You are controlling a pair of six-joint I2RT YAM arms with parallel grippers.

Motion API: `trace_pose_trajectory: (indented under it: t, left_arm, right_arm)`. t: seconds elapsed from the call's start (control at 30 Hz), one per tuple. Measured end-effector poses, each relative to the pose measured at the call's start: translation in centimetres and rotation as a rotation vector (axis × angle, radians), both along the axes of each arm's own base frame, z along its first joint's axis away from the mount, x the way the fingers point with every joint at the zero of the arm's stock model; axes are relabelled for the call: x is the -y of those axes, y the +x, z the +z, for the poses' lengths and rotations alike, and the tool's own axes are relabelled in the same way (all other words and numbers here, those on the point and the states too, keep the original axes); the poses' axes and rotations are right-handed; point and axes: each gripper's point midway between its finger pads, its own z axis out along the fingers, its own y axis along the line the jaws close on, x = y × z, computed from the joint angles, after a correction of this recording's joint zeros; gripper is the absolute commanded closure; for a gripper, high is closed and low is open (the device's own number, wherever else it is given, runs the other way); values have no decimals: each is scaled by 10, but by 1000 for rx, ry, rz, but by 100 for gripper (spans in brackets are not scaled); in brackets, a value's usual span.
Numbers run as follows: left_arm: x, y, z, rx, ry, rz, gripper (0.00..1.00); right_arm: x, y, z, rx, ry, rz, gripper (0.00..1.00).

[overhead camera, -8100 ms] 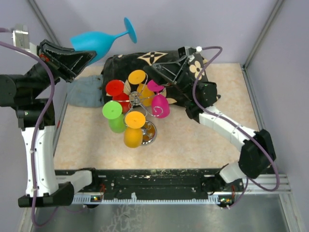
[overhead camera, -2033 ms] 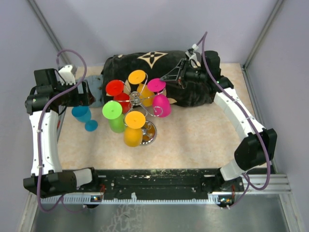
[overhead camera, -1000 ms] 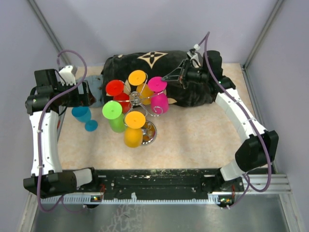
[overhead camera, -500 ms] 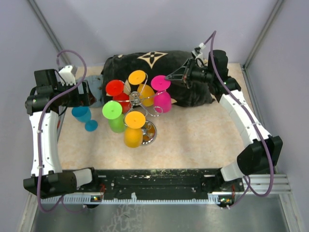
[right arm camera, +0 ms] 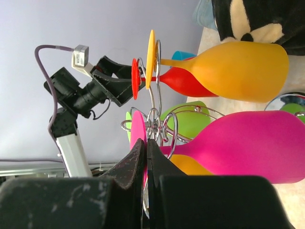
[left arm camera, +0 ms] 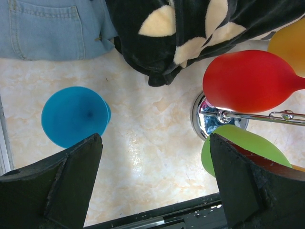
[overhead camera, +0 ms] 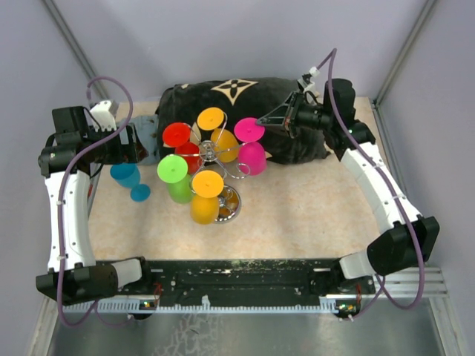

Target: Take the wine glass off the wine glass rack

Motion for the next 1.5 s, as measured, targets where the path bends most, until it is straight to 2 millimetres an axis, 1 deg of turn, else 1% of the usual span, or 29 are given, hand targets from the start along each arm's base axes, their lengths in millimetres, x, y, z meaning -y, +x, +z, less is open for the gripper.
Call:
trace_pose_trajectory:
  t: [0.13, 0.27, 0.47, 0.57, 0.9, 1.07, 1.2, 1.4, 1.5]
  left_arm:
    - [1, 0, 0, 0, -3, -2, 2]
    - [2, 0, 0, 1, -7, -6, 2]
    - [3, 0, 1, 1, -11, -10, 2]
    - [3, 0, 1, 2, -11, -11, 2]
    - [3, 0, 1, 2, -12, -11, 2]
    - [3, 0, 1, 2, -12, -11, 2]
    - [3, 0, 1, 2, -12, -11, 2]
    - [3, 0, 1, 2, -12, -12, 2]
    - [3, 0, 1, 2, -12, -12, 2]
  right_arm:
    - [0, -3, -5, -10, -6, 3, 100]
    - [-5, -7, -8, -20, -10, 15, 100]
    - [-19, -17, -9, -19, -14, 51, 100]
    - [-24, -18, -10, -21, -16, 61, 100]
    - [-37, -6, -18, -37, -25, 68, 100]
    - [-43, 5, -18, -36, -23, 63, 100]
    - [-45, 12, -15, -26, -21, 52, 100]
    - [-45, 18, 0, 7, -22, 27, 100]
    - [-42, 22, 4, 18, -24, 10, 100]
